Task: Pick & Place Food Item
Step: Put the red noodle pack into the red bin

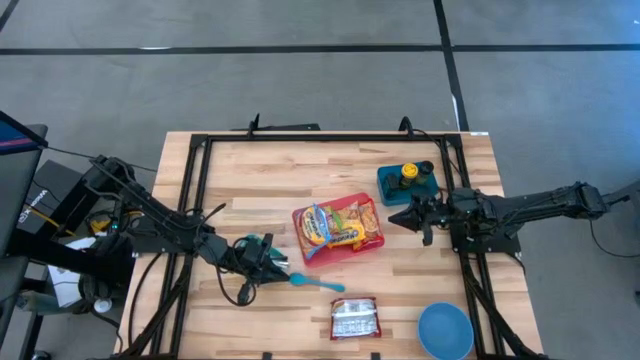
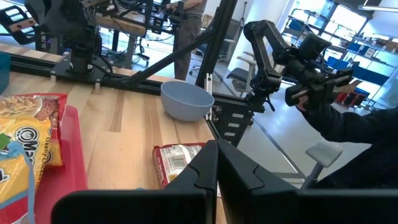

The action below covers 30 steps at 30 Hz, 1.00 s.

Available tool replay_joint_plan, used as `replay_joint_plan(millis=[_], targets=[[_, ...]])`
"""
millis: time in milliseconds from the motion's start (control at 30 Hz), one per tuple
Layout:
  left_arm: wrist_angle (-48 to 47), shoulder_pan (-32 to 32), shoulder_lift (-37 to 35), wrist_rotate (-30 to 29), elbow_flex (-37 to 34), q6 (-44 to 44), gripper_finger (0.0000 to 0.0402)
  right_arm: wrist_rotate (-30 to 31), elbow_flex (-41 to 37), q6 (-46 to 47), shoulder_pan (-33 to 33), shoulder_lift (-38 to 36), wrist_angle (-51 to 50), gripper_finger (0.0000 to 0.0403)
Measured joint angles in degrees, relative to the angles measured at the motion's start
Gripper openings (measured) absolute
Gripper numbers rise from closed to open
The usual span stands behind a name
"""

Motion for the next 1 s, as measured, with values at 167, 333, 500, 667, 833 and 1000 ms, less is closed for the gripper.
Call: replay_joint_plan(millis=[167, 333, 500, 667, 833, 1000], targets=[[0.0, 0.0, 0.0, 0.0, 0.0, 0.0, 0.0000, -0.2, 0.0, 10.2, 1.1, 0.0, 0.0, 0.0001], [0.0, 0.0, 0.0, 0.0, 0.0, 0.0, 0.0000, -1.7, 0.0, 12.2, 5.1, 0.0, 0.1, 0.0001], [0.0, 0.0, 0.0, 0.0, 0.0, 0.0, 0.0000, -1.5, 0.0, 13.3, 11.1, 0.0, 3.1, 0.0001], [0.0, 0.0, 0.0, 0.0, 0.0, 0.0, 0.0000, 2.8, 0.0, 13.3, 17.2, 0.0, 5.5, 0.0001], [0.0, 0.0, 0.0, 0.0, 0.0, 0.0, 0.0000, 10.0, 0.0, 13.4, 23.6, 0.0, 5.3, 0.0001], [0.0, 0.0, 0.0, 0.0, 0.0, 0.0, 0.0000, 16.4, 0.0, 14.2, 29.9, 0.8, 5.3, 0.0001]])
